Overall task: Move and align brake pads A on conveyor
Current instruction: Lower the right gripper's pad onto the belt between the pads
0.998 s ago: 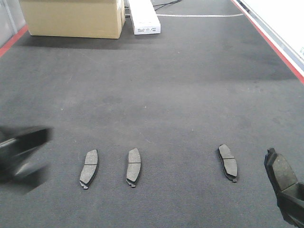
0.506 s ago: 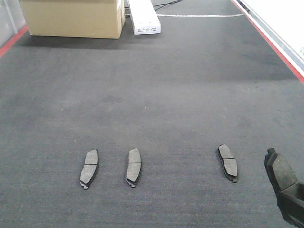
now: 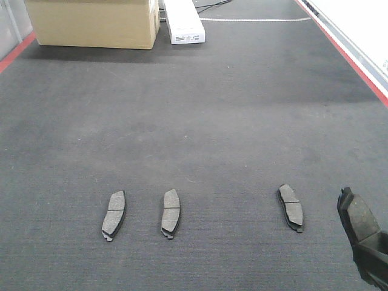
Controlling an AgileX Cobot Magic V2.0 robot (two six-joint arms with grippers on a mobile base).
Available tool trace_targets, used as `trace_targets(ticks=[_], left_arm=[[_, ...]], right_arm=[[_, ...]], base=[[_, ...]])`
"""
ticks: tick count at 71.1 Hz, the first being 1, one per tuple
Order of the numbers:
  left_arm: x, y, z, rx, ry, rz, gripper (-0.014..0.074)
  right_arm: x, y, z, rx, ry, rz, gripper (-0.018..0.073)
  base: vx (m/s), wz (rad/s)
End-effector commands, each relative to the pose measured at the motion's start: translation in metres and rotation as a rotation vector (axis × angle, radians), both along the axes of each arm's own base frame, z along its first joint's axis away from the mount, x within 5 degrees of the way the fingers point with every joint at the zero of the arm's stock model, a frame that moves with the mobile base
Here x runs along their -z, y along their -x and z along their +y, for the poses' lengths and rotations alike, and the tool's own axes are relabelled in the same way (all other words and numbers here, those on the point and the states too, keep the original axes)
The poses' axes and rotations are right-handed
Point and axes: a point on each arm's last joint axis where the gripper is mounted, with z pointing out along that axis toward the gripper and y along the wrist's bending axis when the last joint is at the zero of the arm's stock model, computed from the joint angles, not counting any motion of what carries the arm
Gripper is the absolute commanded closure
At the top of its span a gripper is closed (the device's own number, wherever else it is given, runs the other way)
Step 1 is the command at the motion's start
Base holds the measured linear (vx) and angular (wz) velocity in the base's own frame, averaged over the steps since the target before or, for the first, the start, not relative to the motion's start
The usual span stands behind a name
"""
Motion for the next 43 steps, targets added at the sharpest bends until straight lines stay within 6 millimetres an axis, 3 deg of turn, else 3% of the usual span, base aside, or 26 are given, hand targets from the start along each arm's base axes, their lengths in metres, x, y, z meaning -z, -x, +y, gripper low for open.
trace_targets(ticks=[1,11,25,43], left_arm=[[-0.014,0.000,-0.002,0.017,0.040,-0.073,0.0604],[-0.014,0.000,-0.002,0.017,0.040,-0.073,0.0604],[-0.014,0.000,-0.002,0.017,0.040,-0.073,0.0604],[-0.014,0.000,-0.002,0.017,0.040,-0.073,0.0604]], right_arm=[[-0.018,-0.008,0.004,0.007,-0.069,-0.098,0.0516],[-0.020,-0.035,0.016,0.036,-0.067,0.023,0.0516],[-0.021,-0.102,0.047,0.072,-0.053,0.208,0.0514],[0.012,-0.189,0.095,0.139,-0.151,0.480,0.0491]], base=[[0.00,0.00],[0.00,0.00],[0.00,0.00],[0.00,0.00]])
